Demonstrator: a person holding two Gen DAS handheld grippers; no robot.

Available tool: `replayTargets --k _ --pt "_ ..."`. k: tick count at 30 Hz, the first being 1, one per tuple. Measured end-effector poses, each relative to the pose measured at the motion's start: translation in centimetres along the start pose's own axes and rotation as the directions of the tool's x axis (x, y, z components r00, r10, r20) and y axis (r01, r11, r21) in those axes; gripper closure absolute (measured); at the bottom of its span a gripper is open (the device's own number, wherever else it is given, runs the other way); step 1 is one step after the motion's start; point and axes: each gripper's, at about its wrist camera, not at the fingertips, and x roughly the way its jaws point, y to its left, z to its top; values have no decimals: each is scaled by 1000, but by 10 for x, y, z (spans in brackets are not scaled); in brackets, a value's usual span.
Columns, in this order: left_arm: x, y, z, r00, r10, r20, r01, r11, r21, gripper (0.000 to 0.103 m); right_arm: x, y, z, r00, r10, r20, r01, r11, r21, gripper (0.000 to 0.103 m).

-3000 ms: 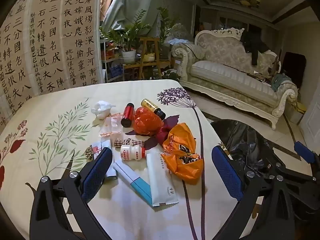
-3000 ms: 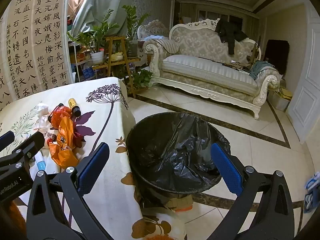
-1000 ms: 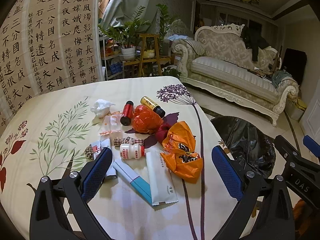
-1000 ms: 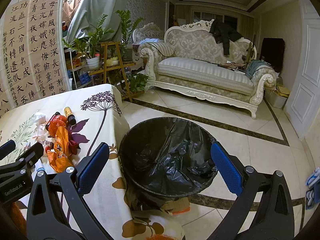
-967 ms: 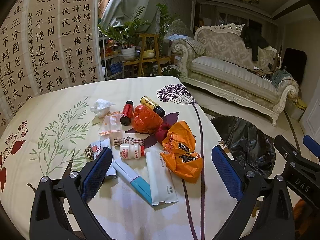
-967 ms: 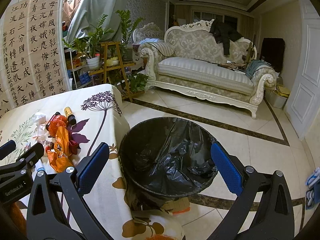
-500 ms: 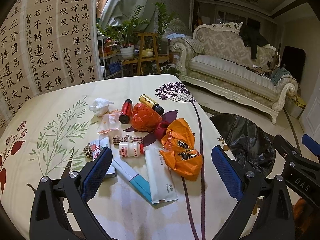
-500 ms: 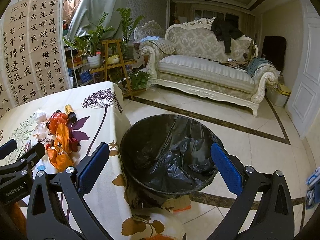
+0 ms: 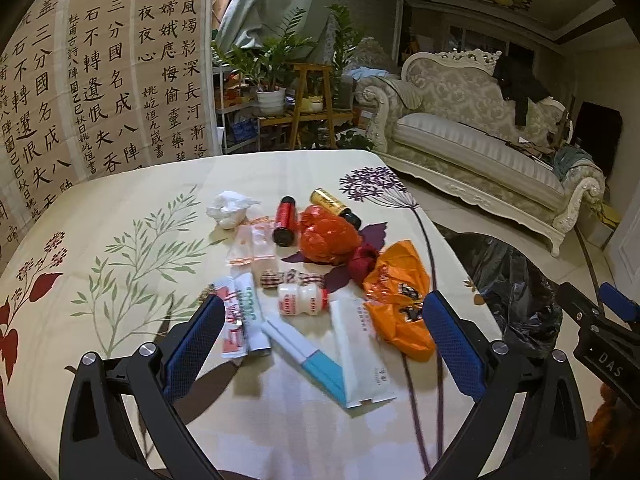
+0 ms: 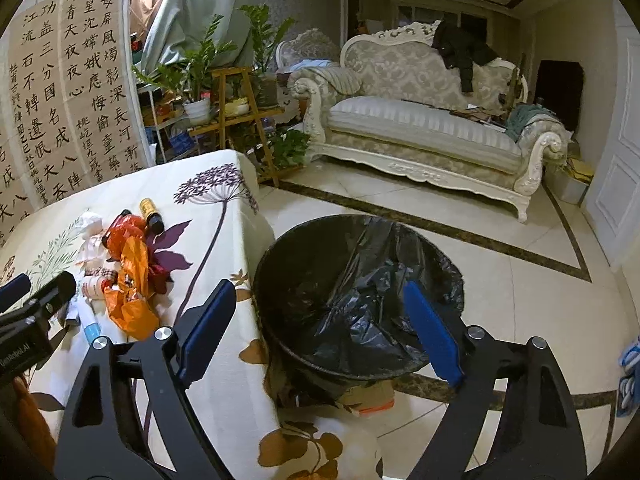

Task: Collect trash
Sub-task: 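Lower the left gripper onto the red-white snack wrapper and close it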

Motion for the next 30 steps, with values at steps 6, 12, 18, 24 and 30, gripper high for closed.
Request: replayTargets --k 6,12,18,24,30 --pt "-4 27 -4 999 47 -1 -47 999 -9 8 4 14 -2 999 43 -13 -43 999 -19 24" --pt "-6 49 -14 995 93 -20 -93 995 -18 19 7 31 -3 996 82 -26 -83 995 -48 24" --pt "3 69 -22 991 114 -67 -118 991 -55 29 8 41 -6 994 99 -41 -101 993 -57 24" --pt "20 71 -15 989 122 -87 -127 991 -49 28 11 44 -6 993 100 -55 -103 993 -54 24" --pt "36 72 -12 985 107 -139 -115 992 -49 31 17 48 -5 993 97 -68 -101 993 -59 24"
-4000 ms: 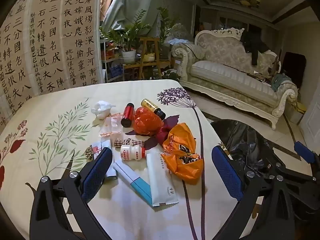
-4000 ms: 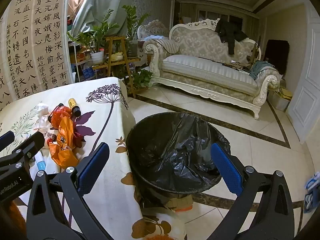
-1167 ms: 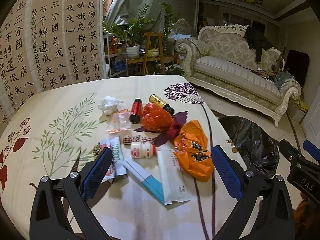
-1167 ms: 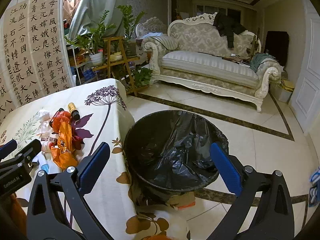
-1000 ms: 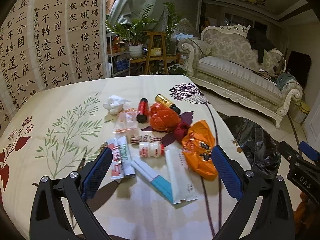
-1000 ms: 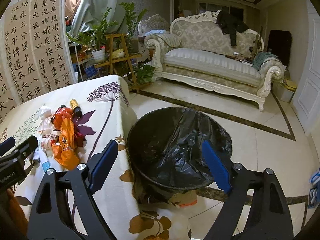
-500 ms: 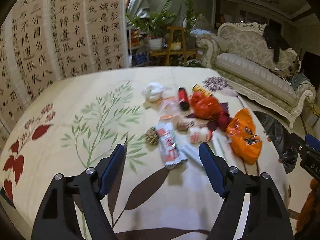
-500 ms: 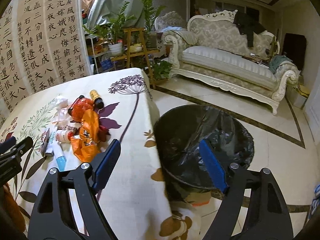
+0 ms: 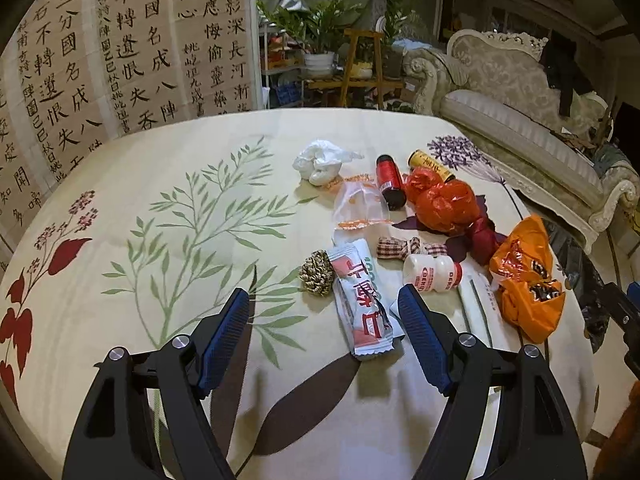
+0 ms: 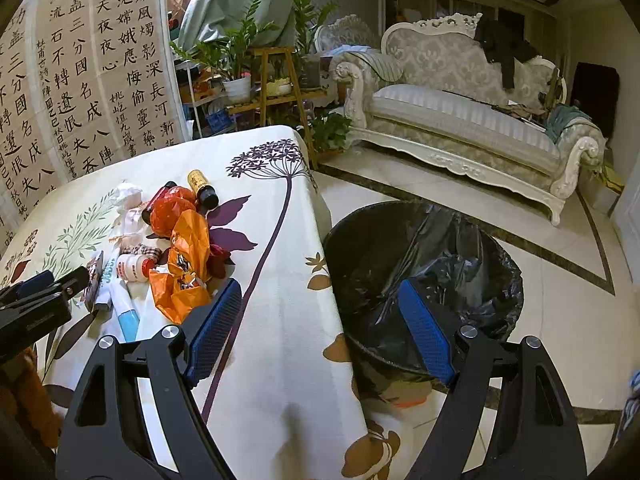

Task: Collect trash
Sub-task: 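Lower the left gripper onto the red-white snack wrapper and close it, then grasp the orange plastic bag with the right gripper while the left carries the wrapper to the bin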

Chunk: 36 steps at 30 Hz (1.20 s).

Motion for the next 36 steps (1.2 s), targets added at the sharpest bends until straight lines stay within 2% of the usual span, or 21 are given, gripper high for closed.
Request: replayTargets --k 1,3,9,11,12,23,29,36 --pt "3 -1 0 1000 -5 -13 5 1000 5 37 1 1 0 1000 2 -3 -2 1000 0 24" --pt "6 -1 -2 999 -15 -32 15 1000 5 41 3 2 0 1000 6 -8 -6 1000 -1 24" --pt "4 0 -2 998 -55 -24 55 998 -1 67 8 7 0 1000 12 -17 -12 1000 -9 24" --pt "3 0 -2 996 -91 -25 91 996 -2 80 9 8 0 1000 15 -20 -15 1000 -11 24" --pt "3 0 -3 993 -116 -26 116 993 -8 84 10 10 0 1000 15 -20 -15 1000 -13 24" --pt "-20 5 -1 986 -167 26 168 986 -18 86 9 15 0 999 30 -20 -30 999 -20 24" --pt "-37 17 7 984 -164 69 166 986 -23 86 5 21 3 999 45 -10 -45 999 -30 24" --pt "-43 32 5 984 -157 81 160 986 -39 86 6 34 6 998 66 -12 -66 997 -49 24"
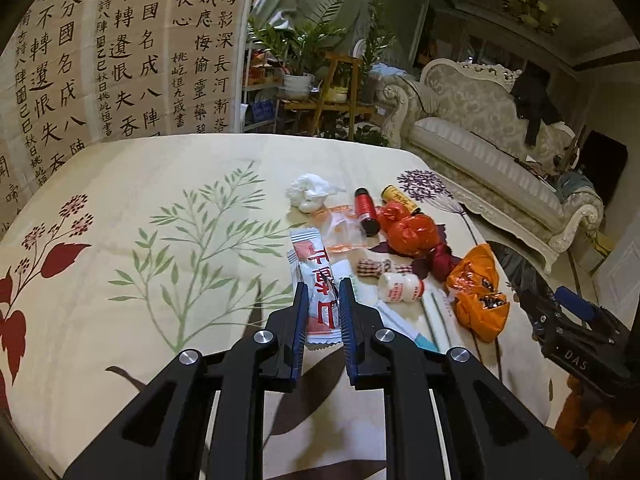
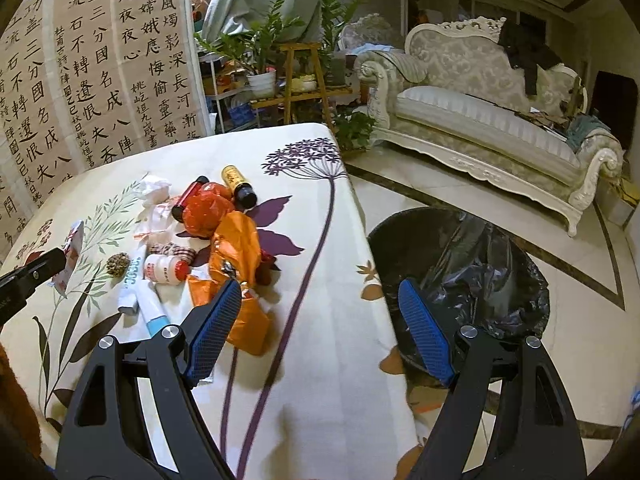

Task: Collect trash
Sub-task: 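Grasp the orange plastic bag with the right gripper while the left carries the wrapper to the bin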

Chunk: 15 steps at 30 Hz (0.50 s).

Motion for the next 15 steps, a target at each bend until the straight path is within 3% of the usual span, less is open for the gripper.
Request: replayTargets --k 7,15 --pt "-1 18 -5 998 57 8 -57 998 -15 86 8 13 3 1000 21 -11 -21 1000 -16 24" --pt "3 27 -5 998 68 12 -68 997 -23 86 27 35 10 999 38 -37 -40 998 -47 24"
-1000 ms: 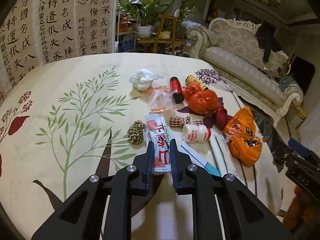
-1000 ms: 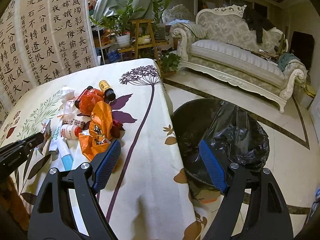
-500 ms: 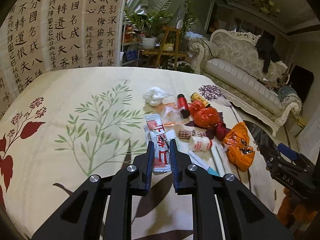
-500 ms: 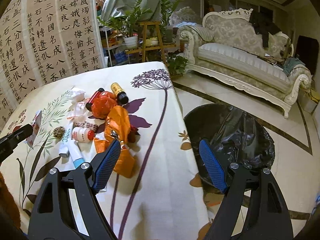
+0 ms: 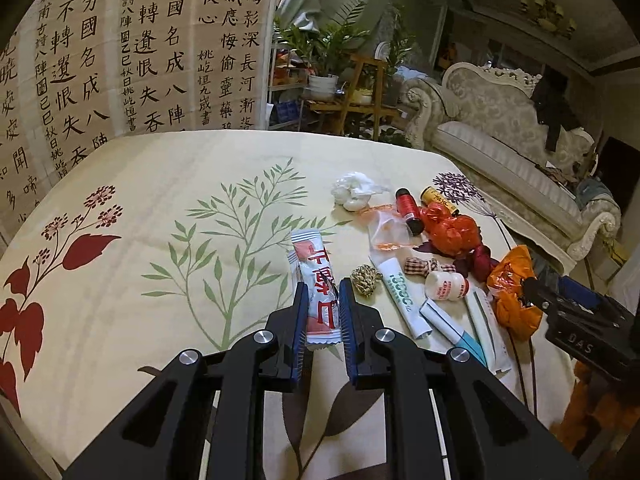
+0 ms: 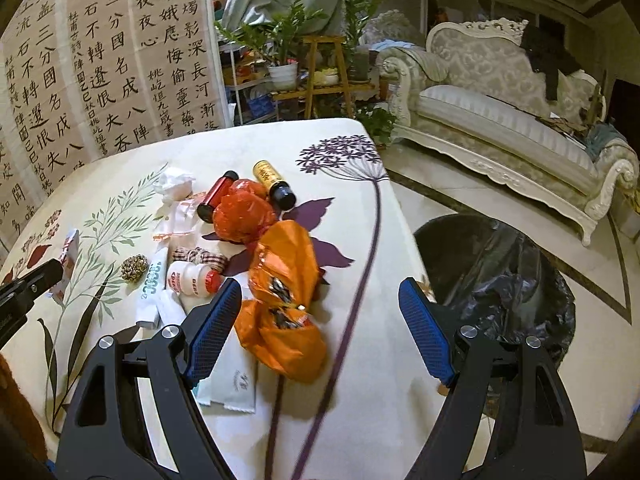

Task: Collect trash
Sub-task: 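Grasp the orange plastic bag with the right gripper while the left carries the wrapper to the bin, then open both grippers over the black-lined bin to drop wrapper and bag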

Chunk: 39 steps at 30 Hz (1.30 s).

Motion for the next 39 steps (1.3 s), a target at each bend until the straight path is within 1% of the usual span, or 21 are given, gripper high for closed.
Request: replayTargets --k 3,5,6,7,8,10,16,21,28,32,36,39 --pt "1 -1 -1 1000 3 6 -4 1000 12 86 11 4 -2 999 6 -31 -6 1000 -7 26" --pt "2 -3 -2 1000 3 8 -3 1000 19 86 15 6 -5 999 22 -50 -22 1000 -11 34" --pt "2 -4 -2 1000 0 6 0 1000 18 86 17 6 -6 997 40 -59 -41 999 -9 35" --pt "3 -5 -3 1000 -7 3 7 1000 18 86 17 7 -6 997 45 -63 -46 999 -8 42" --pt "3 -6 -4 1000 -10 2 10 1000 19 86 18 7 -7 996 52 -68 -53 999 -9 51" --pt "4 -9 -5 1000 -19 -1 19 1000 20 86 19 8 -8 994 71 -81 -72 997 -6 63" --pt "2 -31 -4 998 -67 4 67 997 43 86 2 -3 -8 998 56 -36 -56 998 -1 66" --pt "5 -64 -2 990 -140 5 139 988 69 86 -15 -37 -6 1000 6 5 -7 999 49 66" --pt "17 -126 2 968 -251 -12 250 960 127 86 -20 -104 -9 993 -116 20 112 985 132 66" --pt "25 -162 5 957 -289 -11 286 943 172 86 -19 -137 -12 983 -182 23 175 970 168 66" --pt "38 -203 7 948 -317 -24 314 922 225 86 -14 -159 -13 977 -213 18 206 959 193 66" --pt "48 -220 7 945 -326 -37 325 912 250 86 -10 -174 -16 972 -234 8 227 951 209 66"
